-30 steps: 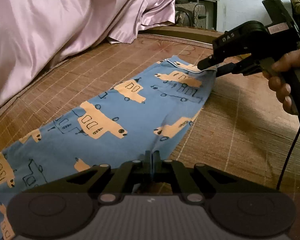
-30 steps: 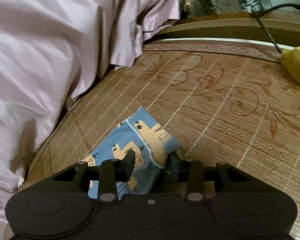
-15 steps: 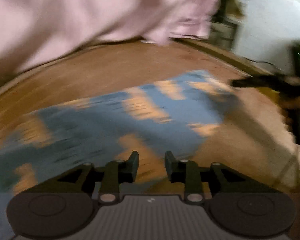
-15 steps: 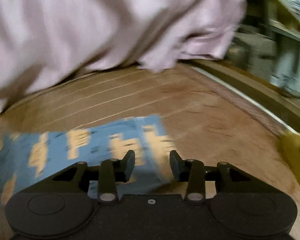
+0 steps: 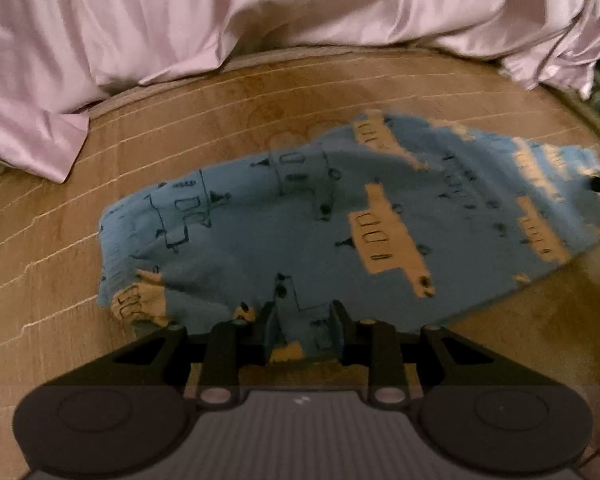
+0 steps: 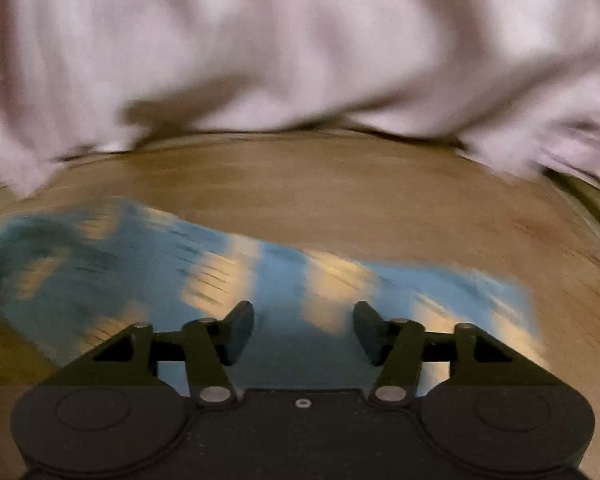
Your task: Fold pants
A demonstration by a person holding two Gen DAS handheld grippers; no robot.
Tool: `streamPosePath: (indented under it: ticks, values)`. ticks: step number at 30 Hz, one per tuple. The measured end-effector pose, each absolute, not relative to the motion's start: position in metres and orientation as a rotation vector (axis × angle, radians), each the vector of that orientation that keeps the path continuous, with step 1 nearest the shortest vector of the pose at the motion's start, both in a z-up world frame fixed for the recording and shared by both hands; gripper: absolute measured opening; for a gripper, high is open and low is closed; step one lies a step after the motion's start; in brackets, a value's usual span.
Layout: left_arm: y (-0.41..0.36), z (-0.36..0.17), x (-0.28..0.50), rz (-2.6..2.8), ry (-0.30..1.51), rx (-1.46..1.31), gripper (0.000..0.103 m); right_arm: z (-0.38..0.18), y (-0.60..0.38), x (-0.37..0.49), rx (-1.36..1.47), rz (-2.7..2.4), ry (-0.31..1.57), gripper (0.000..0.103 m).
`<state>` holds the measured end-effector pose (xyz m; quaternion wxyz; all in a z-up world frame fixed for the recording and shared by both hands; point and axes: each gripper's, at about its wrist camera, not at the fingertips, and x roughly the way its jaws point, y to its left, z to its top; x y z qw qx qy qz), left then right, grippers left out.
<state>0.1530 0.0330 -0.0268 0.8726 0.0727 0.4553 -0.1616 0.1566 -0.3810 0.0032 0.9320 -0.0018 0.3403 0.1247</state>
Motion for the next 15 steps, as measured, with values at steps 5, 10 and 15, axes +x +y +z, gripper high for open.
streamPosePath:
  ticks: [5,10,15]
  values:
    - [0.019,0.002,0.169,-0.342,0.729,0.37,0.053,0.008,-0.293,0.243,-0.005,0.593,0.748,0.06]
    - [-0.007,-0.005,0.2,-0.439,0.604,0.669,0.076,-0.003,-0.224,0.304,-0.137,0.72,0.79,0.052]
    - [-0.024,-0.024,0.208,-0.616,0.669,0.833,0.053,-0.015,-0.202,0.332,-0.141,0.81,0.868,0.018]
